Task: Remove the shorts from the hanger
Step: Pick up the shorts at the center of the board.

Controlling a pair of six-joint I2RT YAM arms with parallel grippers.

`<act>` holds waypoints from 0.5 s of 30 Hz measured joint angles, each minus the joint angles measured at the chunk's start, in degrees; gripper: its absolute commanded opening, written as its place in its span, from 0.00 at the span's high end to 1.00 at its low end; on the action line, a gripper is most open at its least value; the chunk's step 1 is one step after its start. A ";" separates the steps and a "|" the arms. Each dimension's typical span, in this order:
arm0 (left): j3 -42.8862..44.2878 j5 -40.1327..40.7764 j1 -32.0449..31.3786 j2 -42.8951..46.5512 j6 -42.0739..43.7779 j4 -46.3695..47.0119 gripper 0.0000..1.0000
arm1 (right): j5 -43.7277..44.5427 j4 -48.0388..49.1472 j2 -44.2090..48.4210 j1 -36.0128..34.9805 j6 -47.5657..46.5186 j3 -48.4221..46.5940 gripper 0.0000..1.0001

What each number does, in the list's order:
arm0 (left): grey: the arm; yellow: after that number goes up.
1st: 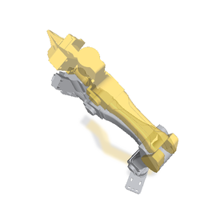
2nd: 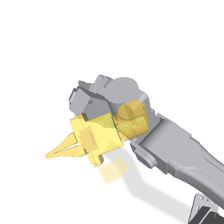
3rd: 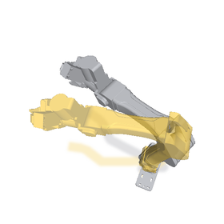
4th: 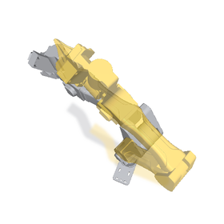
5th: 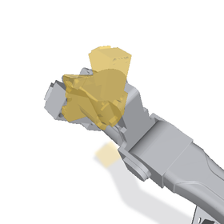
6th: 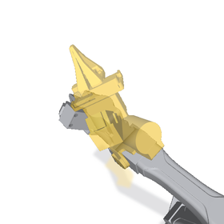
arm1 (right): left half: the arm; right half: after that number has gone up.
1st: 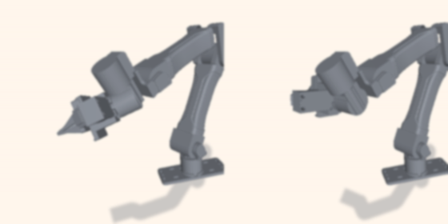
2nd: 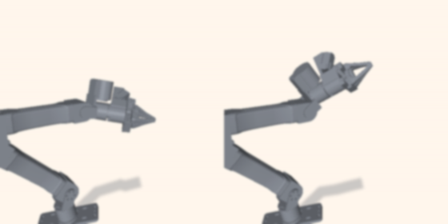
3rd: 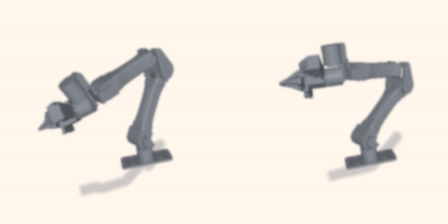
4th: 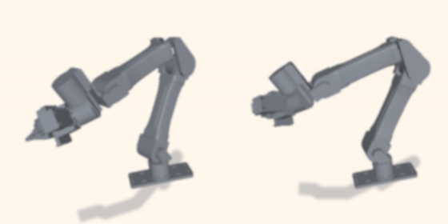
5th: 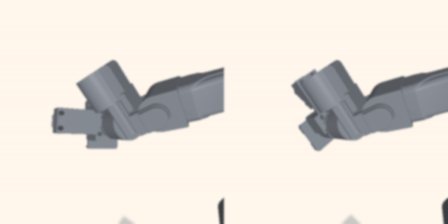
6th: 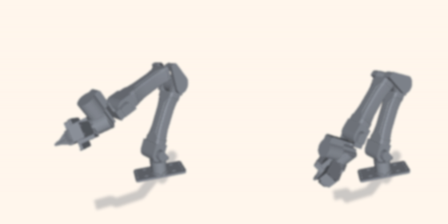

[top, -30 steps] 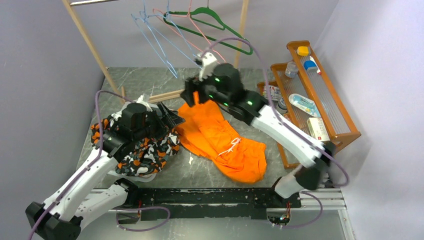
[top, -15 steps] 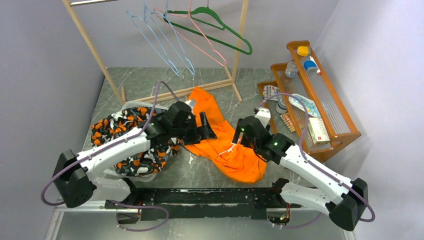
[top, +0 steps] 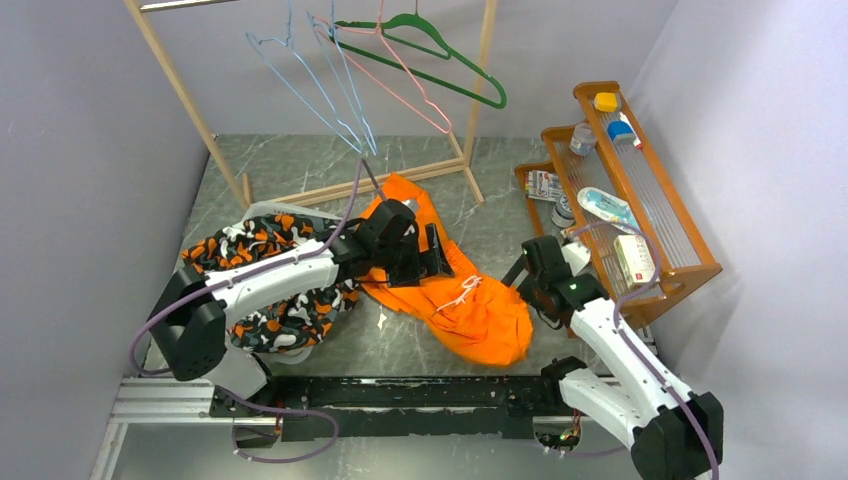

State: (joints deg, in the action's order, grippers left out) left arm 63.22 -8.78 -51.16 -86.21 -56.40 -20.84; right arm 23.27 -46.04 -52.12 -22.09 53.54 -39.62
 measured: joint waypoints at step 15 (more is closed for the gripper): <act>1.77 2.93 0.11 -7.17 -7.34 -0.44 0.02 | -55.01 48.06 7.04 0.70 -3.37 27.45 0.71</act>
State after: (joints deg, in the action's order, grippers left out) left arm 64.99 -5.85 -51.05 -93.38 -63.75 -21.28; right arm -31.75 2.02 -45.08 -21.39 50.17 -12.16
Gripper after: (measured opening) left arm 0.976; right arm 0.317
